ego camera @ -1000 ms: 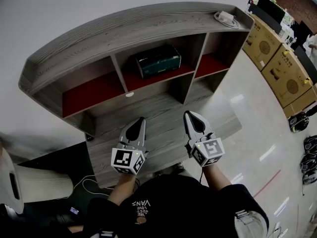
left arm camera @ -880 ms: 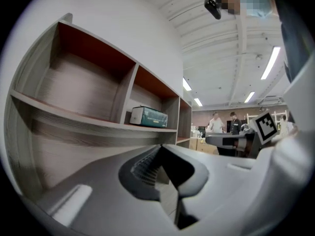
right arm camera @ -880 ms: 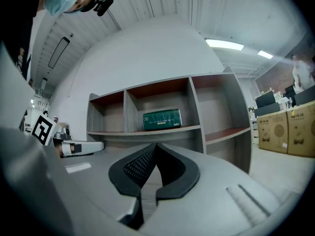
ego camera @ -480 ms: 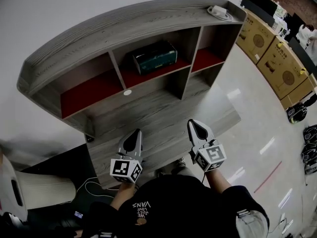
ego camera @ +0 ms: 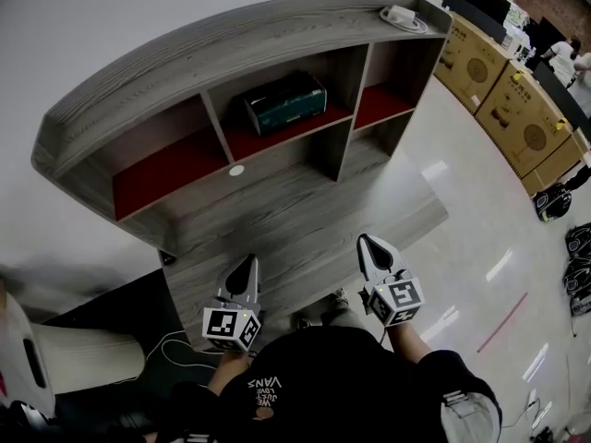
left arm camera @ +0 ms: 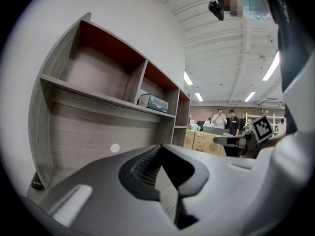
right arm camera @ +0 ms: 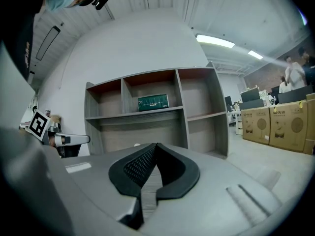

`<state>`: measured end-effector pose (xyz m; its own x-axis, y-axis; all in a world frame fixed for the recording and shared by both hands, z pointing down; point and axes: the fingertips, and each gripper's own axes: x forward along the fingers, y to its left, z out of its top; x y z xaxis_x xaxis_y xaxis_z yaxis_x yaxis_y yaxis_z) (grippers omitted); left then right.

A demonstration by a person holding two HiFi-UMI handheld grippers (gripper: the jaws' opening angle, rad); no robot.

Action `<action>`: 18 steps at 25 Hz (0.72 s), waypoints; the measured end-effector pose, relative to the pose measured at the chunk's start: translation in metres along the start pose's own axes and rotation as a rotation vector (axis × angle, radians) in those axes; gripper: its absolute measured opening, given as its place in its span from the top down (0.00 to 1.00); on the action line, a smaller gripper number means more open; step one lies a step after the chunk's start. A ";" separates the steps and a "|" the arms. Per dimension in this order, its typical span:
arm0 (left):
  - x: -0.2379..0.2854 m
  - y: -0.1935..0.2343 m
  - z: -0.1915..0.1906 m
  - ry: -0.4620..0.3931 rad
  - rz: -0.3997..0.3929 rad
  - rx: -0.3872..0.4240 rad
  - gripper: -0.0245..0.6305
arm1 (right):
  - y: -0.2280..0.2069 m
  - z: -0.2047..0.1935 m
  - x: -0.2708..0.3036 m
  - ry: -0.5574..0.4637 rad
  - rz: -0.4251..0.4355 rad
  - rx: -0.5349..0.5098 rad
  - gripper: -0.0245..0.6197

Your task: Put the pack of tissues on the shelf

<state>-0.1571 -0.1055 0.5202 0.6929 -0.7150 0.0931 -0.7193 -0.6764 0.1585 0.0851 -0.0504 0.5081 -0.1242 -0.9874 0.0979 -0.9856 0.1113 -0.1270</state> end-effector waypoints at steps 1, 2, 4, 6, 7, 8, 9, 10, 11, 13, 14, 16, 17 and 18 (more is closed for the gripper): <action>-0.001 0.000 -0.002 0.002 0.000 -0.002 0.89 | 0.001 -0.002 -0.001 0.003 0.000 0.003 0.95; -0.002 -0.001 -0.003 0.004 0.000 -0.005 0.88 | 0.003 -0.005 -0.001 0.007 0.002 0.005 0.95; -0.004 -0.002 -0.006 0.006 0.001 -0.008 0.89 | 0.007 -0.009 -0.002 0.015 0.007 0.011 0.95; -0.006 -0.003 -0.006 0.005 0.003 -0.010 0.89 | 0.009 -0.011 -0.003 0.021 0.012 0.012 0.95; -0.007 -0.003 -0.006 0.003 0.004 -0.011 0.89 | 0.010 -0.011 -0.004 0.023 0.012 0.009 0.95; -0.008 -0.003 -0.005 0.001 0.005 -0.012 0.89 | 0.011 -0.011 -0.004 0.023 0.012 0.007 0.96; -0.008 -0.004 -0.004 -0.001 0.006 -0.012 0.89 | 0.011 -0.009 -0.005 0.021 0.013 0.005 0.96; -0.009 -0.004 -0.004 -0.003 0.007 -0.012 0.89 | 0.011 -0.008 -0.005 0.018 0.013 0.006 0.96; -0.009 -0.003 -0.003 -0.005 0.009 -0.012 0.89 | 0.012 -0.006 -0.005 0.014 0.015 0.007 0.96; -0.011 -0.003 -0.001 -0.009 0.013 -0.012 0.89 | 0.012 -0.003 -0.004 0.007 0.019 0.007 0.96; -0.012 -0.003 -0.001 -0.010 0.015 -0.013 0.89 | 0.013 -0.002 -0.004 0.005 0.020 0.006 0.96; -0.013 -0.003 0.000 -0.012 0.019 -0.014 0.89 | 0.014 0.001 -0.004 0.000 0.023 0.003 0.96; -0.014 -0.003 0.000 -0.012 0.020 -0.015 0.89 | 0.014 0.001 -0.003 -0.001 0.024 0.002 0.96; -0.014 -0.003 0.000 -0.012 0.021 -0.016 0.89 | 0.014 0.002 -0.003 -0.002 0.025 0.003 0.96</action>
<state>-0.1643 -0.0936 0.5186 0.6771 -0.7310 0.0849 -0.7325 -0.6585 0.1723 0.0719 -0.0465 0.5046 -0.1490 -0.9845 0.0927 -0.9818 0.1360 -0.1328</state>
